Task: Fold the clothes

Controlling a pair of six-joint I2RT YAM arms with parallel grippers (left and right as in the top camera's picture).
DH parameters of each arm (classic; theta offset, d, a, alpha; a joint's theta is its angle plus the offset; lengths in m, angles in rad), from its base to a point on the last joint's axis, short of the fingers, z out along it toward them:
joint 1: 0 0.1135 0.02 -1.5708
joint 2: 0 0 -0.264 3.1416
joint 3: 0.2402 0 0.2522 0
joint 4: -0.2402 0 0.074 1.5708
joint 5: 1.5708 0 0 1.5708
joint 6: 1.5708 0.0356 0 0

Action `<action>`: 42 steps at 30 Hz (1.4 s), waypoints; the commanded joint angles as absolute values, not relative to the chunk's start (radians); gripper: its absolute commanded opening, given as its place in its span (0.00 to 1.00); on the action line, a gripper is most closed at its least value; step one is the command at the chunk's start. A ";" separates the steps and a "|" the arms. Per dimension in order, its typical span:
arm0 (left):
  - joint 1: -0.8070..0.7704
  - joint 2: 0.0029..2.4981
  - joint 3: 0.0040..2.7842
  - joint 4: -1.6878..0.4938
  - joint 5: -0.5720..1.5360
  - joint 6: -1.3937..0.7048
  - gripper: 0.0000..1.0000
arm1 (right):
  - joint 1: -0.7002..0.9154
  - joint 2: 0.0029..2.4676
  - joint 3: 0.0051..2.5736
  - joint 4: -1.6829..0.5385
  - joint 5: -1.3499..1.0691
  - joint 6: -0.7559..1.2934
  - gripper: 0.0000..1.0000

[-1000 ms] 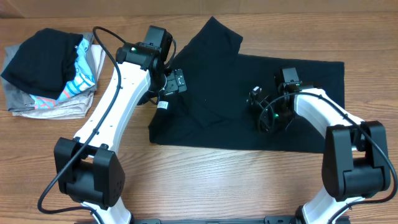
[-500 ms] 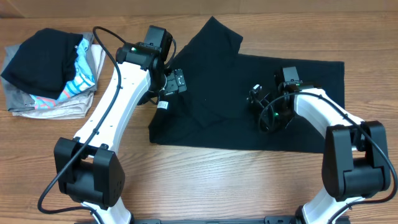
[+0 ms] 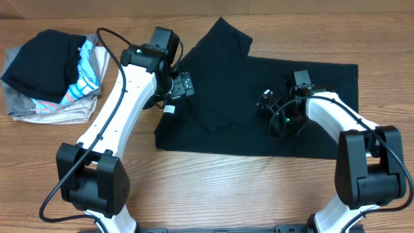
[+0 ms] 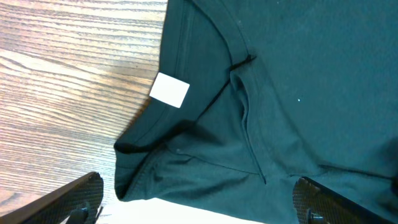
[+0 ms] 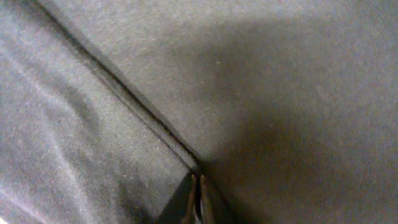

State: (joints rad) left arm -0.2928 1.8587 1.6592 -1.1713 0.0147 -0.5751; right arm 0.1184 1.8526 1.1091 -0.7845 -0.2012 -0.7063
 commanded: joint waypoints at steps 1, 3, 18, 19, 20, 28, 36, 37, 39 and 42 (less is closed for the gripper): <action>-0.289 1.864 1.660 -1.171 0.019 -0.576 1.00 | 0.117 1.858 1.112 -0.778 -0.215 -0.707 0.04; -0.289 1.864 1.660 -1.171 0.019 -0.576 1.00 | 0.117 1.858 1.115 -0.775 -0.215 -0.707 0.04; -0.289 1.864 1.660 -1.171 0.019 -0.576 1.00 | 0.116 1.857 1.215 -0.813 -0.211 -0.700 0.04; -0.289 1.864 1.660 -1.171 0.019 -0.576 1.00 | 0.116 1.858 1.215 -0.813 -0.210 -0.700 0.04; -0.289 1.864 1.660 -1.171 0.019 -0.576 1.00 | 0.116 1.858 1.215 -0.812 -0.210 -0.700 0.04; -0.289 1.864 1.660 -1.171 0.019 -0.576 1.00 | 0.116 1.860 1.194 -0.785 -0.205 -0.700 0.05; -0.289 1.864 1.660 -1.171 0.019 -0.576 1.00 | 0.116 1.859 1.212 -0.784 -0.192 -0.664 0.85; -0.289 1.864 1.660 -1.171 0.019 -0.576 1.00 | 0.114 1.857 1.223 -0.793 -0.192 -0.641 0.85; -0.289 1.864 1.660 -1.171 0.019 -0.576 1.00 | 0.104 1.854 1.256 -0.813 -0.191 -0.578 0.85; -0.289 1.864 1.660 -1.171 0.019 -0.576 1.00 | 0.076 1.848 1.291 -0.834 -0.214 -0.452 0.82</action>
State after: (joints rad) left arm -0.2932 1.8587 1.6592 -1.1717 0.0151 -0.5751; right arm 0.1081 1.8549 1.2270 -0.8288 -0.1947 -0.6006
